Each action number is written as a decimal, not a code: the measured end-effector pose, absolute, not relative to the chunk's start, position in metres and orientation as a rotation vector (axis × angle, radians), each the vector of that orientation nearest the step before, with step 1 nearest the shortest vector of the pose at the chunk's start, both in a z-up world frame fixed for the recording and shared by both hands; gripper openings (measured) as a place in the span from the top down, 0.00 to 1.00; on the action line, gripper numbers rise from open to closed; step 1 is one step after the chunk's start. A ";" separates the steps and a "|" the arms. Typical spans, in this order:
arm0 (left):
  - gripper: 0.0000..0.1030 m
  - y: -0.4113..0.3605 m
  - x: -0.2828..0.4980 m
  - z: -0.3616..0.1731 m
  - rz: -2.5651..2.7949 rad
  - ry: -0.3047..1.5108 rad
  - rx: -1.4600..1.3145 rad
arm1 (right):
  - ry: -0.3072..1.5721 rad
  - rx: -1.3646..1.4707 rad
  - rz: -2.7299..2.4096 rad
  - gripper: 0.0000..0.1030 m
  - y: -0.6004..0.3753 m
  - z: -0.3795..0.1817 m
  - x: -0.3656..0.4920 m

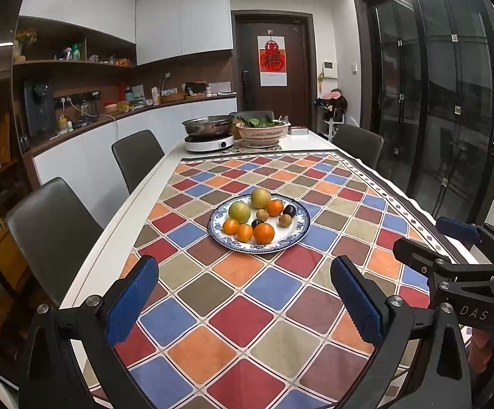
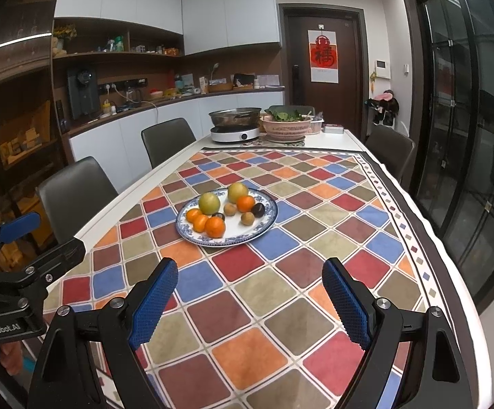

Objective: Organize fruits

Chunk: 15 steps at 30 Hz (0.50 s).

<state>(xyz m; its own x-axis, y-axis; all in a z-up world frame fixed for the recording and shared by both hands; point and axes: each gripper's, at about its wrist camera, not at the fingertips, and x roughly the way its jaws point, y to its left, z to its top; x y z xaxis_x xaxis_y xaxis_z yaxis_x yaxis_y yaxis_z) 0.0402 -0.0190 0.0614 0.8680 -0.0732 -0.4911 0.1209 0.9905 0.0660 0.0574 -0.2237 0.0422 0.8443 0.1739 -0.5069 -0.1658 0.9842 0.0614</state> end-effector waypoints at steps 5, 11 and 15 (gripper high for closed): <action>0.00 -0.022 0.040 0.061 -0.107 0.517 0.093 | 0.536 0.016 0.180 0.15 -0.223 0.042 0.057; 0.00 -0.024 0.040 0.060 -0.110 0.523 0.090 | 0.537 0.014 0.181 0.15 -0.223 0.042 0.057; 0.00 -0.023 0.041 0.058 -0.113 0.529 0.084 | 0.539 0.015 0.178 0.15 -0.223 0.042 0.057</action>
